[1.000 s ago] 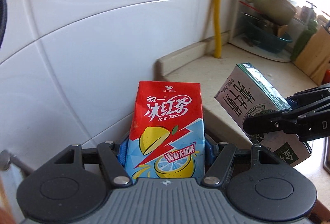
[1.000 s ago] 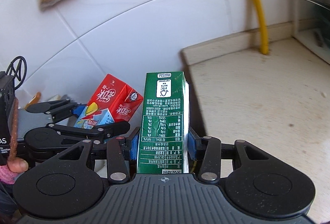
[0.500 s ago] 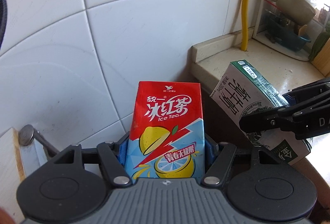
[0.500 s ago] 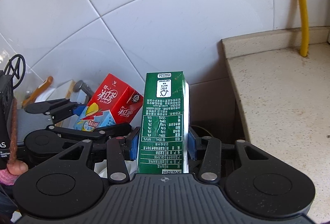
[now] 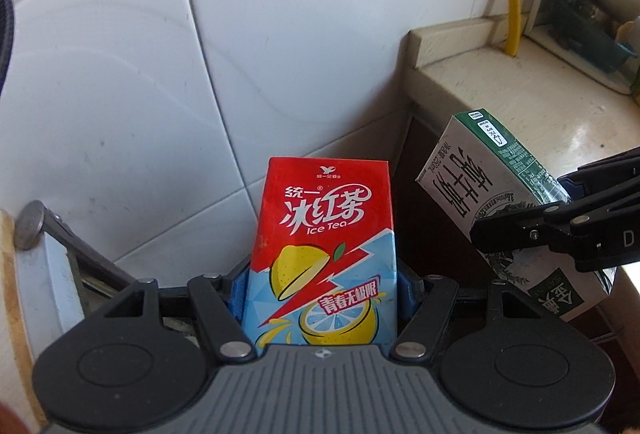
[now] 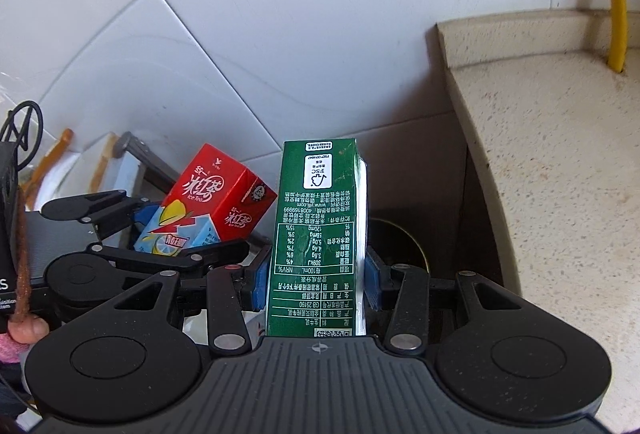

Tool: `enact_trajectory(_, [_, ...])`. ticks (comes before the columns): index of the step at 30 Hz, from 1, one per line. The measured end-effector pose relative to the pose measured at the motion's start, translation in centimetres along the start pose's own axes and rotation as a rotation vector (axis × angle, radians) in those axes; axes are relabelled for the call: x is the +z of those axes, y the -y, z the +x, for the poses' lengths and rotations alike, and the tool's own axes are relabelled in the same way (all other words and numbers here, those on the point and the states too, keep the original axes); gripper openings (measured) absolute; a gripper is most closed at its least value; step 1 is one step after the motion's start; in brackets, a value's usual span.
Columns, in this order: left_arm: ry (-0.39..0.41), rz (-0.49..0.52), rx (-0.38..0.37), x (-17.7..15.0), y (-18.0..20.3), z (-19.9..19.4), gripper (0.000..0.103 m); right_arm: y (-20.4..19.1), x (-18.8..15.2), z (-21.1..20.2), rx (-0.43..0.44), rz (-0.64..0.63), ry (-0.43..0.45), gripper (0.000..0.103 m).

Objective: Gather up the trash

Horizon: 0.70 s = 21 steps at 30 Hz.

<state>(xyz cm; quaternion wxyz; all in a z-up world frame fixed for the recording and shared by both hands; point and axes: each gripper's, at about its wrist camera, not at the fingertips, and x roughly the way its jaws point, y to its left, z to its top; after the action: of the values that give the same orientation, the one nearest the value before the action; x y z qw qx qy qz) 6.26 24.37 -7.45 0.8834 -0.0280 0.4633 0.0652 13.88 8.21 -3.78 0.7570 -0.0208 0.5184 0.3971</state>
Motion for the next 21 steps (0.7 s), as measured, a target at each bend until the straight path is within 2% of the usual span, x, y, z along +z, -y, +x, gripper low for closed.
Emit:
enact_trajectory(7, [-0.070, -0.022, -0.001, -0.1, -0.4, 3.0, 0.065, 0.1, -0.1, 3.4, -0.019, -0.006, -0.049, 0.057])
enact_trajectory(9, [-0.092, -0.024, 0.004, -0.2, -0.5, 3.9, 0.065, 0.5, 0.0, 4.4, -0.011, 0.009, -0.061, 0.071])
enact_trajectory(10, [-0.101, -0.024, 0.006, -0.2, -0.4, 4.3, 0.065, 0.7, 0.1, 4.8, -0.004, 0.021, -0.065, 0.074])
enact_trajectory(17, [-0.130, -0.061, 0.004, 0.0, -1.1, 5.7, 0.065, 1.9, -0.4, 5.6, -0.020, 0.082, -0.063, 0.075])
enact_trajectory(21, [-0.095, -0.078, -0.024, -0.1, -1.1, 4.1, 0.065, 2.0, -1.5, 3.6, -0.025, 0.100, -0.042, 0.075])
